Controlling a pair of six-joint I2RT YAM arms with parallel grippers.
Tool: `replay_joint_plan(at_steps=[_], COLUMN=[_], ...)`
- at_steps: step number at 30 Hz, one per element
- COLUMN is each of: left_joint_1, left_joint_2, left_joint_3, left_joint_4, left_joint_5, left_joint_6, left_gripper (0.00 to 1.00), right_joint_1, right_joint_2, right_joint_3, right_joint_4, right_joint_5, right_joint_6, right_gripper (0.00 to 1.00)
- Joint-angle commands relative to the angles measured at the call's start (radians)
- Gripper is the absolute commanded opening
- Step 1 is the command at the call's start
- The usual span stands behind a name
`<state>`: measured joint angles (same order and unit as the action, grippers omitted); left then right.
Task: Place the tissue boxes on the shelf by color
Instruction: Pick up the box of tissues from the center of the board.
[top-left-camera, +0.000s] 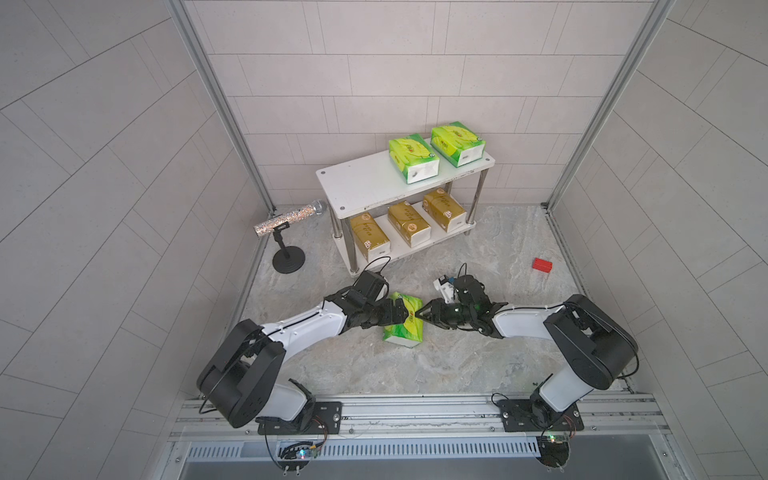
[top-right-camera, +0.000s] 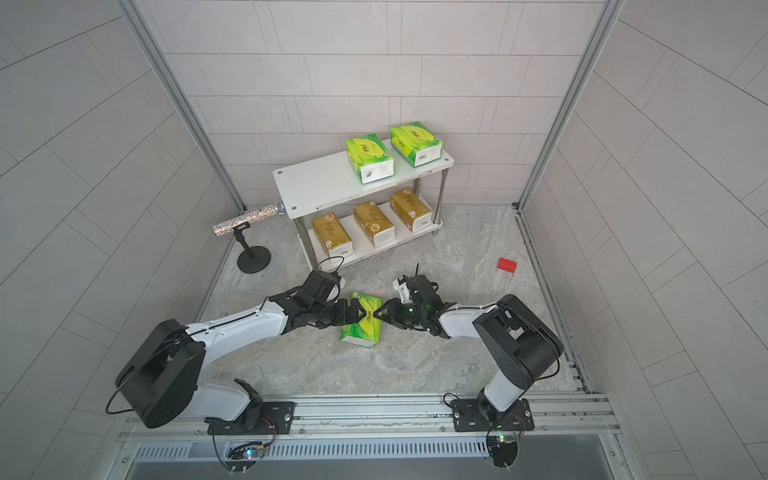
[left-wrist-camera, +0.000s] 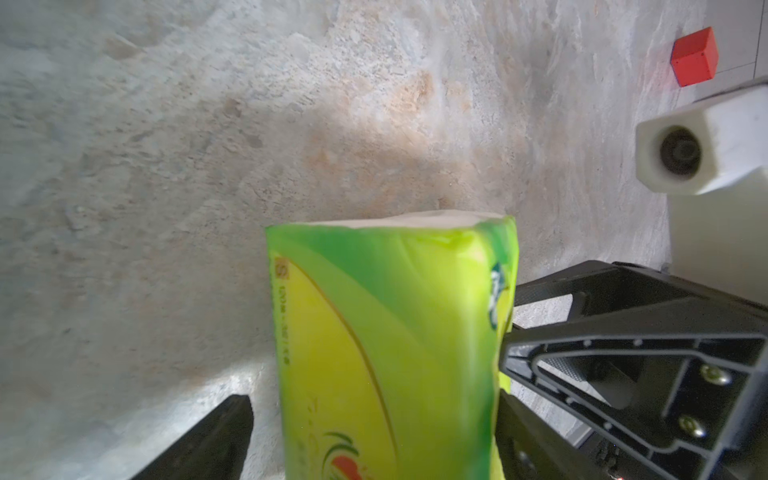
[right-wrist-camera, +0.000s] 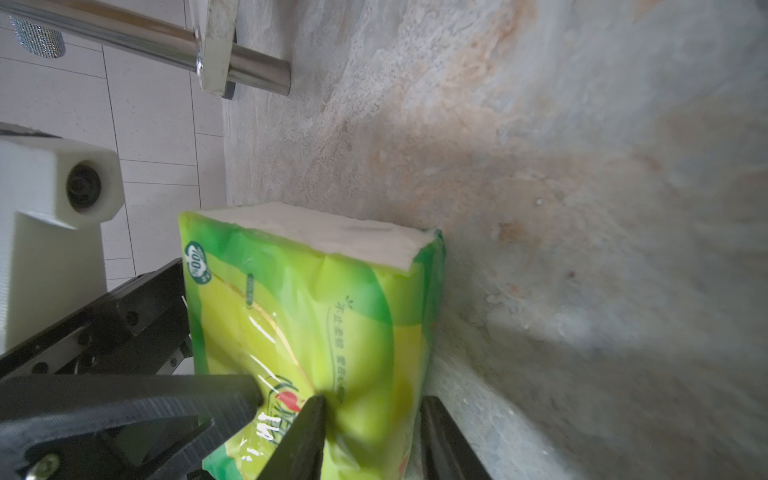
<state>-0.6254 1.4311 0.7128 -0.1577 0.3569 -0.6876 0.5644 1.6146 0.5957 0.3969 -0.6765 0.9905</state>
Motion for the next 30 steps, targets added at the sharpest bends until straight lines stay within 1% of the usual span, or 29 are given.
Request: replay_joint_plan(at_steps=[1, 4, 9, 12, 13, 17, 23, 26, 30], left_joint_1=[-0.012, -0.024, -0.038, -0.040, -0.040, -0.040, -0.040, -0.041, -0.043], left_joint_2=[0.023, 0.036, 0.032, 0.022, 0.017, -0.009, -0.024, -0.041, -0.064], left_joint_3=[-0.013, -0.012, 0.000, 0.004, 0.004, 0.019, 0.048, 0.067, 0.109], left_joint_4=[0.037, 0.048, 0.046, 0.035, 0.029, -0.027, -0.077, -0.097, -0.134], left_joint_5=[0.015, 0.022, 0.017, -0.004, -0.013, -0.057, -0.067, -0.086, -0.093], left_joint_6=[-0.012, -0.021, -0.032, -0.032, -0.055, -0.061, -0.060, -0.062, -0.056], left_gripper=[0.94, 0.90, 0.81, 0.74, 0.73, 0.71, 0.67, 0.66, 0.65], right_joint_1=[-0.005, -0.006, -0.010, -0.017, -0.022, -0.073, -0.125, -0.134, -0.158], right_joint_2=[0.026, 0.026, 0.002, -0.028, -0.042, -0.141, -0.342, -0.409, -0.460], right_joint_3=[0.006, 0.022, 0.023, 0.023, 0.023, 0.021, 0.123, 0.102, 0.064], right_joint_4=[-0.122, -0.148, -0.159, -0.168, -0.180, -0.228, -0.514, -0.562, -0.598], right_joint_5=[0.029, 0.028, 0.034, 0.040, 0.040, 0.046, 0.147, 0.196, 0.217], right_joint_6=[-0.031, -0.046, -0.057, -0.059, -0.062, -0.078, -0.241, -0.270, -0.282], right_gripper=[0.42, 0.42, 0.42, 0.46, 0.47, 0.55, 0.63, 0.65, 0.65])
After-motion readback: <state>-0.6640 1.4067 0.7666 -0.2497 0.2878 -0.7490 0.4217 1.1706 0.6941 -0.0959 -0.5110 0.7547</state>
